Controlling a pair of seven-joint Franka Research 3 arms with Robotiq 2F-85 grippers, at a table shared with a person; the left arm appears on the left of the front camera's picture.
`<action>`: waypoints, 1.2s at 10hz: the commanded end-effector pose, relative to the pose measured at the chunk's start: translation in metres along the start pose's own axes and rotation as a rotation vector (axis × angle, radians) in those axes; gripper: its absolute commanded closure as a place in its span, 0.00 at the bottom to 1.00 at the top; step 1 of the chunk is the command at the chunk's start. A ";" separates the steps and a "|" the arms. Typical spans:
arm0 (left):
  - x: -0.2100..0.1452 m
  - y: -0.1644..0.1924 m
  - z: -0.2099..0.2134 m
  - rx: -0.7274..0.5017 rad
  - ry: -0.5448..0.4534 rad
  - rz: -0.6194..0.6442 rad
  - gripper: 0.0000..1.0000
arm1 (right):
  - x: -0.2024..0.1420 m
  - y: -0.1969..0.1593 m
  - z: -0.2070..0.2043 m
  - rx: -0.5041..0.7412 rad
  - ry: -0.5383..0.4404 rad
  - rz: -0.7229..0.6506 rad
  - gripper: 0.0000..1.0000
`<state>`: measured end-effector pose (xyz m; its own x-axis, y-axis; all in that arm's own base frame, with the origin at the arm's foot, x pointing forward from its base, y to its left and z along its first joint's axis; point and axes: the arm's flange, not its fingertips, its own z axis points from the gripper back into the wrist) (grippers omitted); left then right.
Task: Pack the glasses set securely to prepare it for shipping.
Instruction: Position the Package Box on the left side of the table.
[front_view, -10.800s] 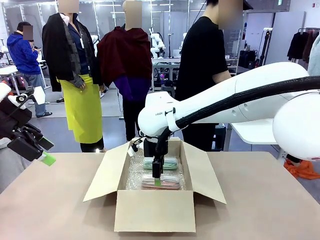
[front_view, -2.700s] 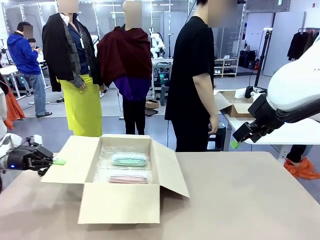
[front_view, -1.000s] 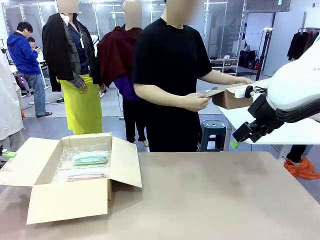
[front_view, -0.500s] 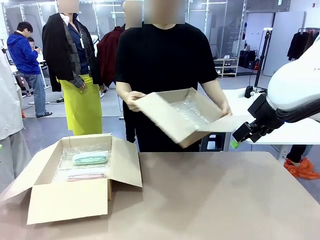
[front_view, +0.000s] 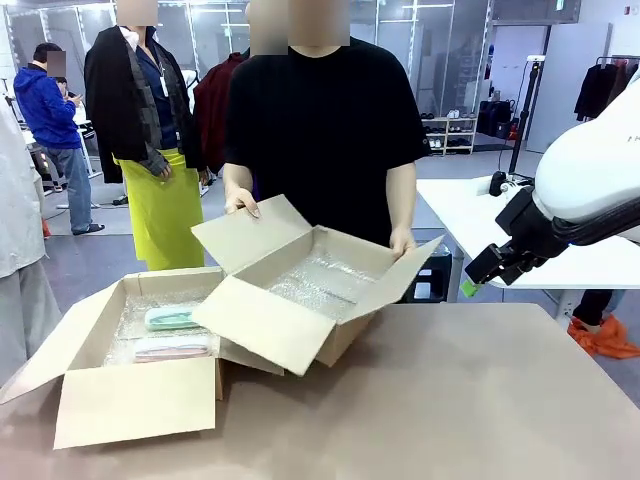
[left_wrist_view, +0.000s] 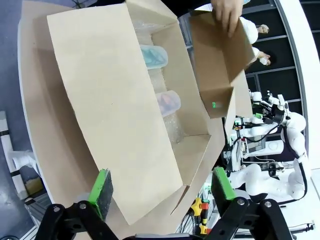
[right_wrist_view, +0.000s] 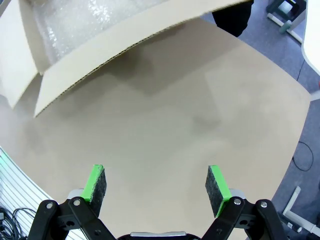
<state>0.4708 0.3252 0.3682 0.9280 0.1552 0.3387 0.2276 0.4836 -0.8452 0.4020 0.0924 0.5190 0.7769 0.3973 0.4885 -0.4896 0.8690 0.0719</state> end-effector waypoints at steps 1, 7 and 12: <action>0.002 0.001 0.002 0.006 0.001 0.000 0.00 | 0.002 0.001 0.000 -0.007 -0.005 -0.001 0.00; 0.001 0.001 -0.001 0.000 0.002 0.000 0.00 | 0.002 0.001 0.000 -0.007 -0.005 -0.001 0.00; 0.027 -0.229 -0.014 0.302 0.186 -0.710 0.00 | 0.002 0.001 0.000 -0.007 -0.005 -0.001 0.00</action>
<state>0.4630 0.2309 0.5802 0.7059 -0.3545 0.6132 0.6698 0.6156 -0.4152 0.4022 0.0924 0.5191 0.7768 0.3973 0.4887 -0.4899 0.8688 0.0723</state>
